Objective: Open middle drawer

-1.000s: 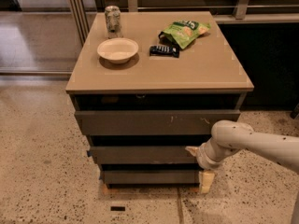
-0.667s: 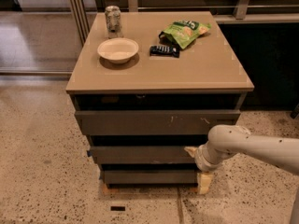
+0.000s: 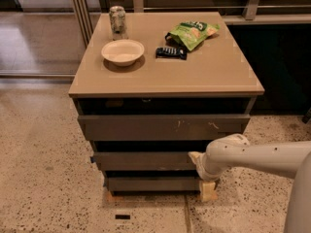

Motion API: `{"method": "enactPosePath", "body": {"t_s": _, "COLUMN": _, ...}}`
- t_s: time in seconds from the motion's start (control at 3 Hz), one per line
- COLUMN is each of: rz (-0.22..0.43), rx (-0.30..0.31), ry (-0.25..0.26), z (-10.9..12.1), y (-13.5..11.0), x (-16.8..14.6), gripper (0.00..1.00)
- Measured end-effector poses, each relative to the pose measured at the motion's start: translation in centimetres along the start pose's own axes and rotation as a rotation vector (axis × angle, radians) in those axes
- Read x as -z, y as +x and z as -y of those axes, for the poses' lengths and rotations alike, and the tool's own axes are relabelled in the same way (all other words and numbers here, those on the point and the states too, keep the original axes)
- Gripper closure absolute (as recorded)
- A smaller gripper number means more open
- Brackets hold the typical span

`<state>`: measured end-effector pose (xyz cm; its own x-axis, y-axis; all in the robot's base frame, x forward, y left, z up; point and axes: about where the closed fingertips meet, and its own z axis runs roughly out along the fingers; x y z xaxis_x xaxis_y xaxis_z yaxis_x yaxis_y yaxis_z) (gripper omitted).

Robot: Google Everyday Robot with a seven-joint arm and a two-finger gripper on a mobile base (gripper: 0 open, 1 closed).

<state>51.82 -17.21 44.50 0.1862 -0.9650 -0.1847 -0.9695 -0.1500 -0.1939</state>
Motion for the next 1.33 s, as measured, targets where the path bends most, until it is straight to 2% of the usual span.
{"method": "enactPosePath", "body": {"t_s": 0.67, "rz": -0.036, "rx": 0.023, "ry": 0.025, "z": 1.8, "y": -1.4, "x": -2.8, "gripper": 0.00}}
{"method": "enactPosePath", "body": {"t_s": 1.33, "rz": -0.062, "rx": 0.036, "ry": 0.045, "z": 3.2, "y": -2.3, "x": -4.0, "gripper": 0.00}}
